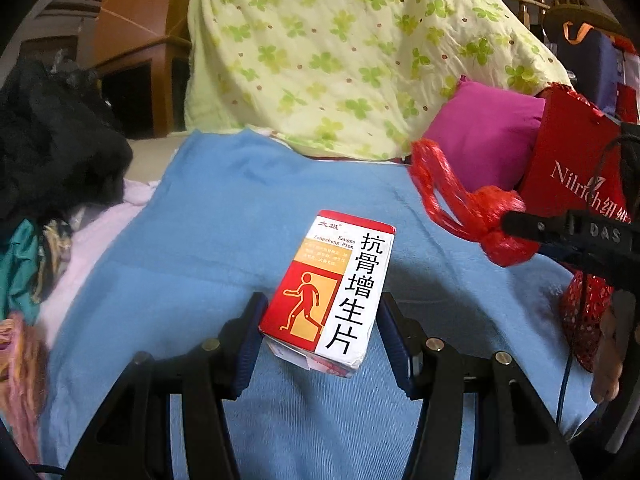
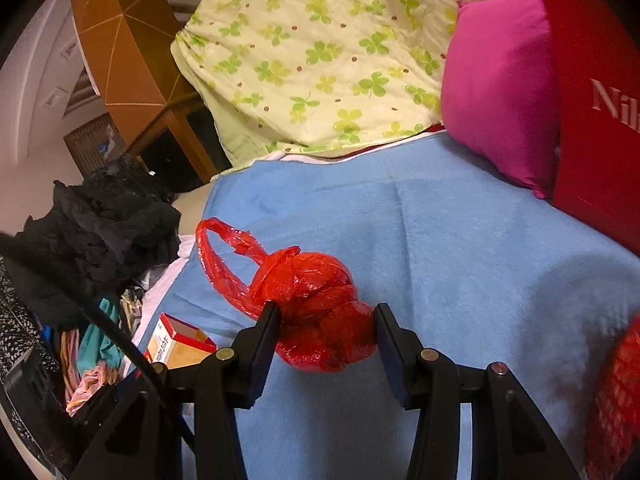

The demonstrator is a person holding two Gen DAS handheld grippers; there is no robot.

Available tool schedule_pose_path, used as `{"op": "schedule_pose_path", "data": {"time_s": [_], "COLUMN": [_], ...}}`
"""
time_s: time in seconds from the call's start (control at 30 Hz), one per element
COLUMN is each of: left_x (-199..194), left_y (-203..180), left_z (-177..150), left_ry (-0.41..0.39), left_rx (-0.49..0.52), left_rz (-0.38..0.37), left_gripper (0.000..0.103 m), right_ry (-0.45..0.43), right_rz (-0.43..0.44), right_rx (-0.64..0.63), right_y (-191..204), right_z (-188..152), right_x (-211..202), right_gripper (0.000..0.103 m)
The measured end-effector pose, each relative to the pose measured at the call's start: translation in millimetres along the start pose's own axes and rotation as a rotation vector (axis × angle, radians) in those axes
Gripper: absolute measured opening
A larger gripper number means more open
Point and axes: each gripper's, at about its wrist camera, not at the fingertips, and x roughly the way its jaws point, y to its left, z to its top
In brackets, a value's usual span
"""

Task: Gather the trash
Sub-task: 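Carry the red bag and the box together over the red basket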

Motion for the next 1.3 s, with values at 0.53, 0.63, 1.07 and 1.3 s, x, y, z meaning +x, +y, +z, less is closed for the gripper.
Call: {"op": "schedule_pose_path", "data": {"time_s": [0.53, 0.63, 1.07, 1.3], "left_x": [-87.9, -99.4, -130.7, -138.4], "left_y": [-48.3, -52.3, -54.7, -56.5], "left_z": [13.9, 15.3, 20.0, 20.2], "left_ry": [-0.095, -0.111, -0.142, -0.150], "left_rx": [0.130, 0.141, 0.131, 0.128], "left_rz": [0.073, 0.080, 0.098, 0.100], "left_gripper": [0.058, 0.058, 0.058, 0.058], "right_ry": [-0.147, -0.157, -0.227, -0.237], "right_rz": [-0.042, -0.045, -0.042, -0.044], "right_rx": [-0.007, -0.019, -0.069, -0.072], "right_y": [-11.6, -6.0, 19.2, 22.0], "right_z": [-53.2, -55.3, -54.0, -55.7], "right_x": [-122.3, -137.9, -191.4, -200.8], "right_gripper": [0.051, 0.051, 0.051, 0.051]}}
